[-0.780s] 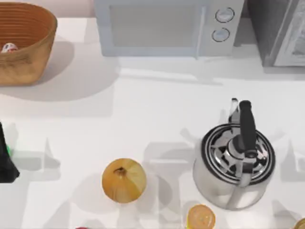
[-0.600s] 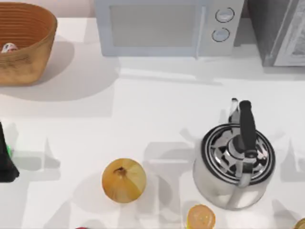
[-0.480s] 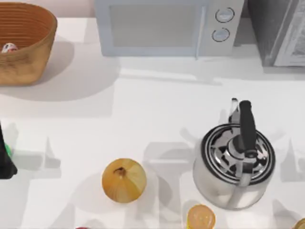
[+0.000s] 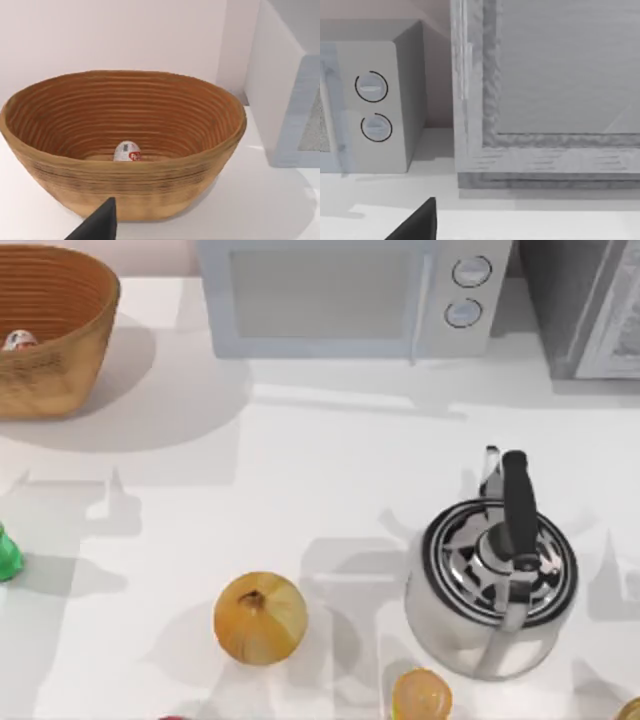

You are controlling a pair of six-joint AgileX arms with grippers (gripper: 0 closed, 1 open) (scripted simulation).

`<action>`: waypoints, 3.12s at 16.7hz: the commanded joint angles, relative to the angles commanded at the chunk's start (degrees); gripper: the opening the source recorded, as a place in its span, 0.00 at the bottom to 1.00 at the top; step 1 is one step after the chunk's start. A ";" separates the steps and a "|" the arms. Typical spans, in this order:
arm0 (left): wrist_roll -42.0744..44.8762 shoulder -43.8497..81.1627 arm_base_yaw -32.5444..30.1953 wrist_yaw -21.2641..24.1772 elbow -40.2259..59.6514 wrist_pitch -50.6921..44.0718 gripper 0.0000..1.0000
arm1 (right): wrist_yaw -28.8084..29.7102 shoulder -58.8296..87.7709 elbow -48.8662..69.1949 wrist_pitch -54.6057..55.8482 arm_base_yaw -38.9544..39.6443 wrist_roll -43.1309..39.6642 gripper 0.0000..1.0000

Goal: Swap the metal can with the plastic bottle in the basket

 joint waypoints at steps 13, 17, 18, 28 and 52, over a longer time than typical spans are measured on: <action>1.61 84.01 3.28 3.35 72.02 -39.53 1.00 | 0.00 0.00 0.00 0.00 0.00 0.00 1.00; 4.17 101.63 4.59 3.62 90.73 -49.60 1.00 | 0.00 0.00 0.00 0.00 0.00 0.00 1.00; 4.86 104.84 4.93 3.61 94.74 -51.71 1.00 | 0.00 0.00 0.00 0.00 0.00 0.00 1.00; 8.99 116.13 6.61 3.29 113.66 -62.12 1.00 | 0.00 0.00 0.00 0.00 0.00 0.00 1.00; 8.50 118.65 6.10 3.23 105.10 -51.00 0.40 | 0.00 0.00 0.00 0.00 0.00 0.00 1.00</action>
